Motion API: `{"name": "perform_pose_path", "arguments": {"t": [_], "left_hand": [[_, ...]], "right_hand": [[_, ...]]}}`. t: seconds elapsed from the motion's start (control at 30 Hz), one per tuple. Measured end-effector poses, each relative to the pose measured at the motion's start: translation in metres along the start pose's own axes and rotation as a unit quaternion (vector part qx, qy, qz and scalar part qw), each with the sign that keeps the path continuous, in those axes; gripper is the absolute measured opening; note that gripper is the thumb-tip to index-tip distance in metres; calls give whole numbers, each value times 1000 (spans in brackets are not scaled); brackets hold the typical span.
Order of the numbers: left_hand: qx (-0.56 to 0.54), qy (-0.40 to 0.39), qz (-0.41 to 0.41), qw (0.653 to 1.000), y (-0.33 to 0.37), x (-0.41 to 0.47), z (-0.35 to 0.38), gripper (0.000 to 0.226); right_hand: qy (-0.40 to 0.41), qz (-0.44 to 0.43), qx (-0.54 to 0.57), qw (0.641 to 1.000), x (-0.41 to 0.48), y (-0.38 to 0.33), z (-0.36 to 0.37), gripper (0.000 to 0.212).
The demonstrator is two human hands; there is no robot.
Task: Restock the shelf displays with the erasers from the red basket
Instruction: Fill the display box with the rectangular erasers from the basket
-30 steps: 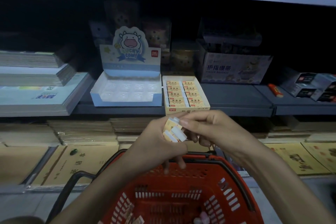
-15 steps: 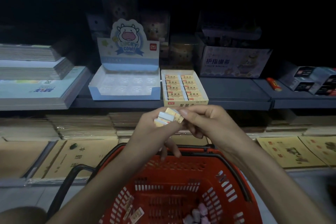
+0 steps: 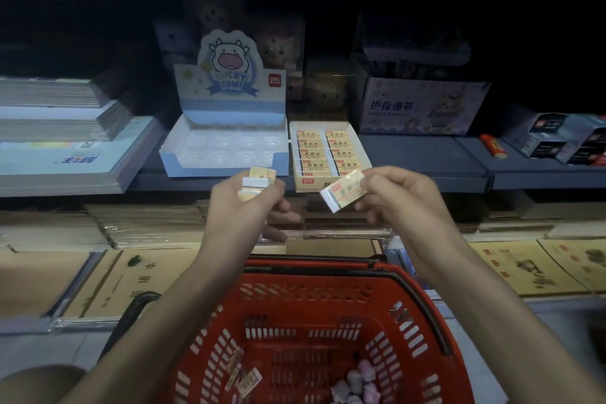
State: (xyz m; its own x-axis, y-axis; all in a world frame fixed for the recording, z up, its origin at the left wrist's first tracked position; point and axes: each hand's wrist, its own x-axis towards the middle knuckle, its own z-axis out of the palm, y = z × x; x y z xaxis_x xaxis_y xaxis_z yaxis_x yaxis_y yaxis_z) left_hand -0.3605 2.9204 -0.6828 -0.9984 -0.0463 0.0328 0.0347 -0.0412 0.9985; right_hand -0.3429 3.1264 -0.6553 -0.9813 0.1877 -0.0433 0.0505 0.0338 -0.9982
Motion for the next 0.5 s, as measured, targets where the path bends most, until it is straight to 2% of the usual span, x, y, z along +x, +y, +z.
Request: {"name": "perform_pose_path", "arguments": {"t": [0.13,0.23,0.3,0.4,0.47,0.5], "left_hand": [[75,11,58,995,-1,11,1,2],[157,-18,91,983,-4,18,8,14],[274,-42,122,953,-9,22,11,27],[432,-38,170,885,-18,29,12,36],[469,-26,210,858,-21,35,13,30],[465,-23,225,856,-23,38,13,26]], "right_hand": [[2,-12,21,1000,5,-9,-5,17],[29,-34,8,999,17,-15,-4,16],[50,-49,-23,997,29,-20,1,10],[45,-63,-63,995,46,-29,11,7],[27,-52,-80,995,59,-34,17,15],[17,-40,-87,995,66,-35,18,18]]}}
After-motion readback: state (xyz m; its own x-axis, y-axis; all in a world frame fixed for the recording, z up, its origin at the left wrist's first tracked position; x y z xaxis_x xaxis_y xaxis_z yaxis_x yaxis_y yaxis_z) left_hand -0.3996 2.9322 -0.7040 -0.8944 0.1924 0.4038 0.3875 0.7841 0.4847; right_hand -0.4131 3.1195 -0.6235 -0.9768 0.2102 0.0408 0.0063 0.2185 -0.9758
